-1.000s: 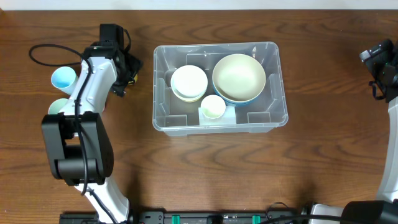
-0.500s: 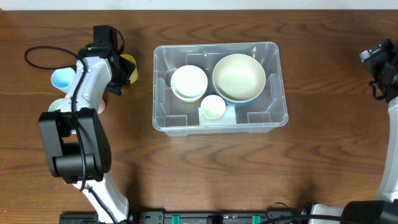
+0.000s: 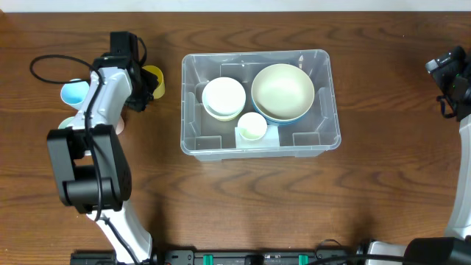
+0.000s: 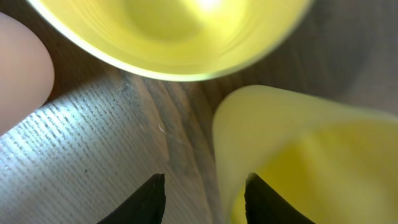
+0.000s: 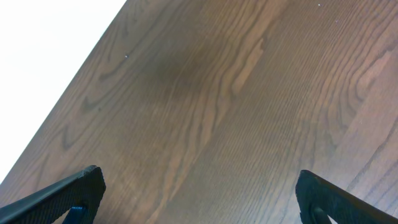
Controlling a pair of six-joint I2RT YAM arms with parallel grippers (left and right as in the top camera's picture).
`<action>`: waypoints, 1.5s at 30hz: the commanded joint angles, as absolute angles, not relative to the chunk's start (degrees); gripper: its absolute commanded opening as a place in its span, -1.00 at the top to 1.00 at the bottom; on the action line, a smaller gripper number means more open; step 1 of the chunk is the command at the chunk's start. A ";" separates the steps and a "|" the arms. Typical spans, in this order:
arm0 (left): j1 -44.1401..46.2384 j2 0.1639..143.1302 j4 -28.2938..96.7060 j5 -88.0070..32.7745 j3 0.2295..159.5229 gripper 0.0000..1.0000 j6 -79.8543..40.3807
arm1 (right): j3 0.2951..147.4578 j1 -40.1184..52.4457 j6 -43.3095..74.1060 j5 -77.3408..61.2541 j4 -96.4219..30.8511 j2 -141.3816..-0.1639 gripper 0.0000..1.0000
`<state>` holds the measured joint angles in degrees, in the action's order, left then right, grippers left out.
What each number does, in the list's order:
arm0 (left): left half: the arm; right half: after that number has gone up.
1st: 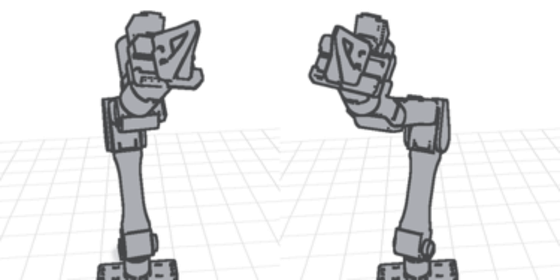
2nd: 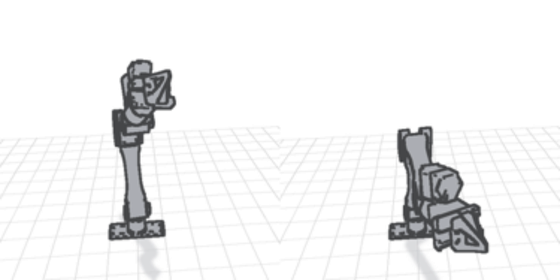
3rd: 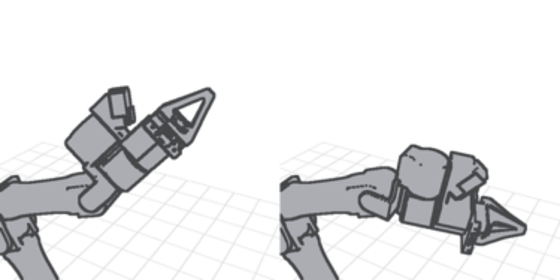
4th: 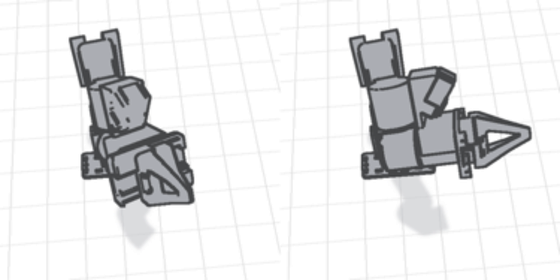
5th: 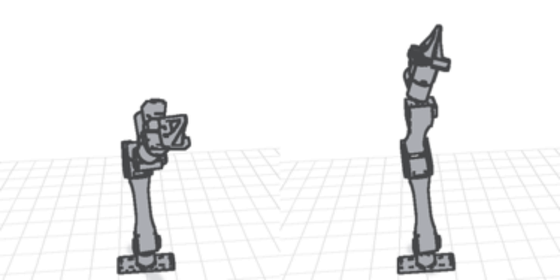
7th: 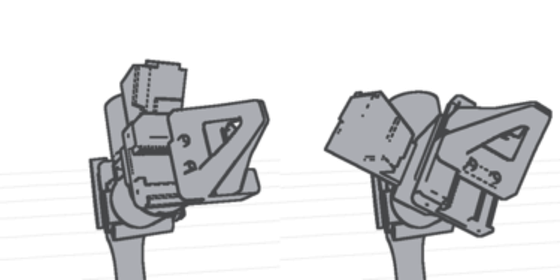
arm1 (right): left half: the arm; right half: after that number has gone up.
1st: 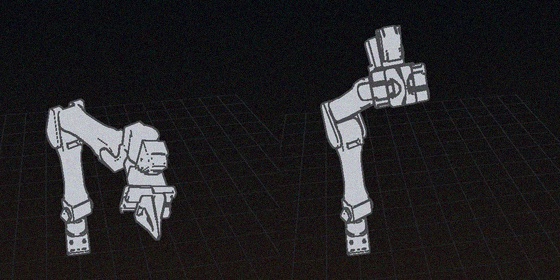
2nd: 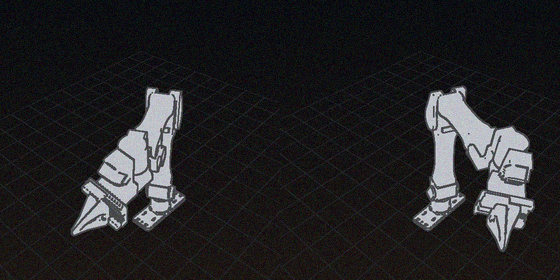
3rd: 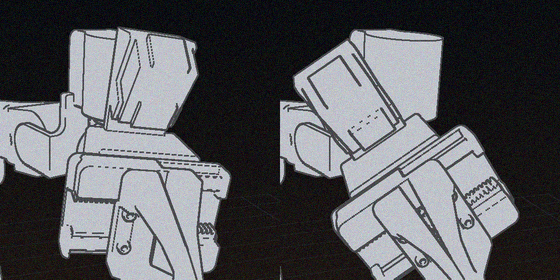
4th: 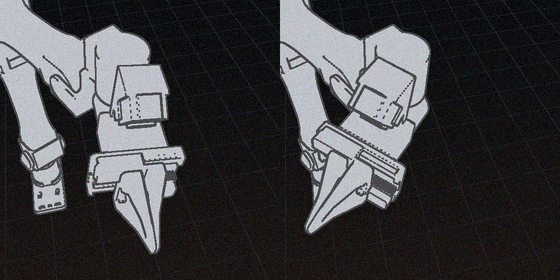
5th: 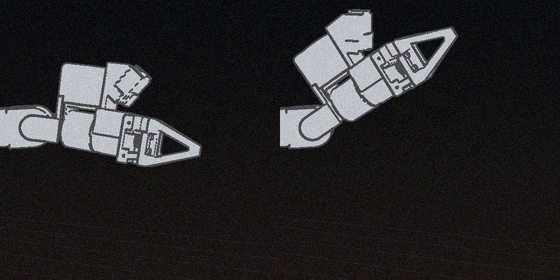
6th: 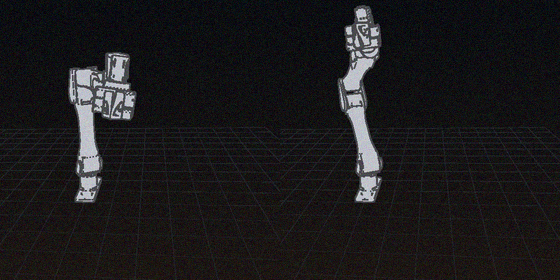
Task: Pack container
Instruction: 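Grasp the right yellow cup with the left gripper and lift, then carry the yellow cup into the bin's front center and release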
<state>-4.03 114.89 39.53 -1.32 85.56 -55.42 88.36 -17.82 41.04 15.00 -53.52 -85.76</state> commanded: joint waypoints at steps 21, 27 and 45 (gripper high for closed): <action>-4.16 104.27 41.19 -11.57 86.59 0.88 -30.63 | 88.82 -18.00 41.74 15.64 -53.60 -85.43 -0.98; -3.51 91.20 47.88 -11.57 86.59 0.88 -22.04 | 88.82 -18.00 41.74 15.64 -53.60 -85.43 -0.98; 28.51 87.88 53.89 -5.32 86.59 0.88 -9.37 | 88.82 -18.00 41.71 15.64 -53.60 -85.43 -0.99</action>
